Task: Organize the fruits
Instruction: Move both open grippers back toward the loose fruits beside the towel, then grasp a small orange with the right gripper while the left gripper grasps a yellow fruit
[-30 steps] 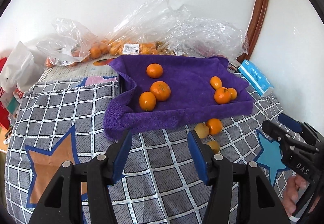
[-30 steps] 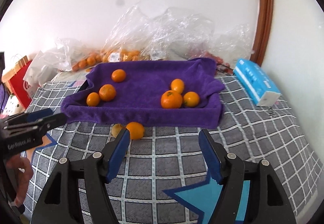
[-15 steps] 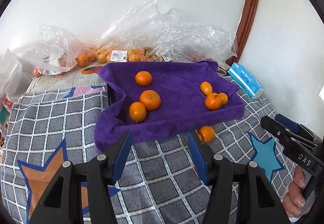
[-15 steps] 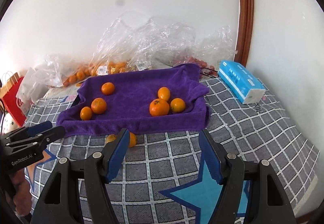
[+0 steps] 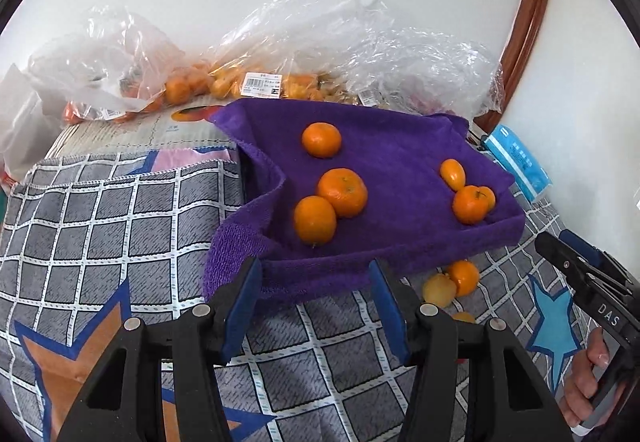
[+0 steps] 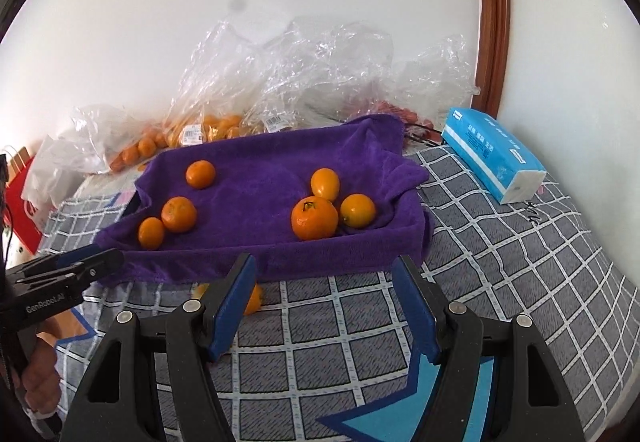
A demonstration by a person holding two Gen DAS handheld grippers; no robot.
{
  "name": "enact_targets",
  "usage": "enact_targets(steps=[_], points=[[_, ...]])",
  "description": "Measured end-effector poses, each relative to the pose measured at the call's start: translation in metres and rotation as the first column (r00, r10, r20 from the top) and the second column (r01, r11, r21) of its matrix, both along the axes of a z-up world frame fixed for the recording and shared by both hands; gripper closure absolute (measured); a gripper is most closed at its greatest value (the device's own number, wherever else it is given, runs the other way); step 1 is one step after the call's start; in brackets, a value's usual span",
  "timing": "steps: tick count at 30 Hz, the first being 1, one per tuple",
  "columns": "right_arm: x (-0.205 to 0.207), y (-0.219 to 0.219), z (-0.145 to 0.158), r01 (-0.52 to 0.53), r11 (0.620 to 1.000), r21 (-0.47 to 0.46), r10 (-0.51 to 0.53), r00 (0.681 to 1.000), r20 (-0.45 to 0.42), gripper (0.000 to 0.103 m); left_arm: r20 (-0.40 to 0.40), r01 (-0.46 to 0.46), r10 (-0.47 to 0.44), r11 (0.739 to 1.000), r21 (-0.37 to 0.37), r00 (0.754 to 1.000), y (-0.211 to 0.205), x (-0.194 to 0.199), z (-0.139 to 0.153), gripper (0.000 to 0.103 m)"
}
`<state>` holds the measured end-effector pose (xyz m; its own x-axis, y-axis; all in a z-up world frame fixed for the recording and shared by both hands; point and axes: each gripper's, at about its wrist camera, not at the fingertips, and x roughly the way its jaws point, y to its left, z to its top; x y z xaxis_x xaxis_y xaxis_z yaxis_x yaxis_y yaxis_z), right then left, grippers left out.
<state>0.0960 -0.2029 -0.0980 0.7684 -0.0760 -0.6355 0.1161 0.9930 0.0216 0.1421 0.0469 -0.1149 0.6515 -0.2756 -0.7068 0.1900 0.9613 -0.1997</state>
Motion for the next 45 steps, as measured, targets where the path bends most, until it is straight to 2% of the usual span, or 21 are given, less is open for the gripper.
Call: enact_targets(steps=[3, 7, 10, 12, 14, 17, 21, 24, 26, 29, 31, 32, 35, 37, 39, 40, 45], points=[[0.008, -0.004, -0.006, -0.006, 0.999, 0.041, 0.007, 1.0, -0.02, 0.033, 0.003, -0.031, 0.031, 0.999, -0.029, 1.0, 0.008, 0.001, -0.007, 0.051], [0.018, -0.009, -0.014, -0.029, 0.995, 0.096, 0.035, 0.998, -0.059, 0.035, -0.033, -0.04, 0.039, 0.998, -0.042, 0.999, 0.014, 0.006, -0.014, 0.049], [0.023, -0.007, -0.022, -0.061, 0.993, 0.104, 0.068, 0.995, -0.068, 0.042, -0.025, -0.067, 0.066, 0.997, -0.047, 0.997, 0.02, 0.007, -0.015, 0.049], [0.028, -0.003, -0.03, -0.089, 0.988, 0.125, 0.1, 0.991, -0.092, 0.053, -0.026, -0.084, 0.083, 0.995, -0.058, 0.996, 0.023, 0.009, -0.016, 0.049], [0.03, 0.002, -0.035, -0.124, 0.98, 0.155, 0.141, 0.985, -0.102, 0.058, -0.033, -0.096, 0.094, 0.992, -0.084, 0.995, 0.027, 0.01, -0.017, 0.049], [0.03, 0.016, -0.039, -0.198, 0.959, 0.204, 0.22, 0.971, -0.092, 0.059, -0.034, -0.119, 0.116, 0.987, -0.11, 0.993, 0.034, 0.011, -0.018, 0.049], [0.034, 0.034, -0.046, -0.223, 0.963, 0.149, 0.24, 0.965, -0.108, 0.063, -0.029, -0.137, 0.134, 0.982, -0.129, 0.991, 0.039, 0.01, -0.017, 0.049], [0.039, 0.037, -0.051, -0.25, 0.95, 0.186, 0.276, 0.953, -0.127, 0.067, -0.035, -0.139, 0.136, 0.982, -0.13, 0.99, 0.04, 0.012, -0.018, 0.049], [0.037, 0.038, -0.048, -0.256, 0.951, 0.171, 0.277, 0.954, -0.112, 0.068, -0.028, -0.132, 0.129, 0.983, -0.131, 0.991, 0.039, 0.011, -0.018, 0.049], [0.031, 0.028, -0.041, -0.258, 0.949, 0.182, 0.276, 0.958, -0.081, 0.069, -0.008, -0.101, 0.101, 0.989, -0.105, 0.995, 0.032, 0.008, -0.019, 0.049], [0.026, 0.018, -0.036, -0.236, 0.96, 0.15, 0.249, 0.966, -0.069, 0.078, 0.001, -0.072, 0.073, 0.994, -0.077, 0.997, 0.024, 0.005, -0.021, 0.049], [0.025, 0.014, -0.036, -0.225, 0.966, 0.129, 0.235, 0.969, -0.073, 0.079, 0.004, -0.057, 0.058, 0.996, -0.068, 0.998, 0.02, 0.004, -0.021, 0.049], [0.024, 0.0, -0.039, -0.225, 0.967, 0.123, 0.236, 0.968, -0.084, 0.079, 0.01, -0.01, 0.01, 0.999, -0.035, 1.0, 0.007, 0.001, -0.021, 0.049], [0.024, -0.003, -0.04, -0.235, 0.965, 0.119, 0.245, 0.966, -0.083, 0.079, 0.016, -0.01, 0.01, 1.0, 0.025, 1.0, -0.001, -0.002, -0.021, 0.049], [0.024, -0.005, -0.042, -0.245, 0.961, 0.126, 0.256, 0.963, -0.081, 0.063, 0.007, -0.006, 0.006, 0.999, 0.042, 1.0, -0.005, -0.005, -0.02, 0.049], [0.024, -0.005, -0.043, -0.253, 0.957, 0.141, 0.267, 0.96, -0.085, 0.059, 0.0, -0.008, 0.008, 0.999, 0.039, 1.0, -0.007, -0.006, -0.019, 0.049], [0.024, -0.003, -0.053, -0.321, 0.911, 0.258, 0.359, 0.927, -0.111, 0.056, -0.012, -0.01, 0.011, 0.999, 0.032, 1.0, -0.009, -0.015, -0.009, 0.049]])
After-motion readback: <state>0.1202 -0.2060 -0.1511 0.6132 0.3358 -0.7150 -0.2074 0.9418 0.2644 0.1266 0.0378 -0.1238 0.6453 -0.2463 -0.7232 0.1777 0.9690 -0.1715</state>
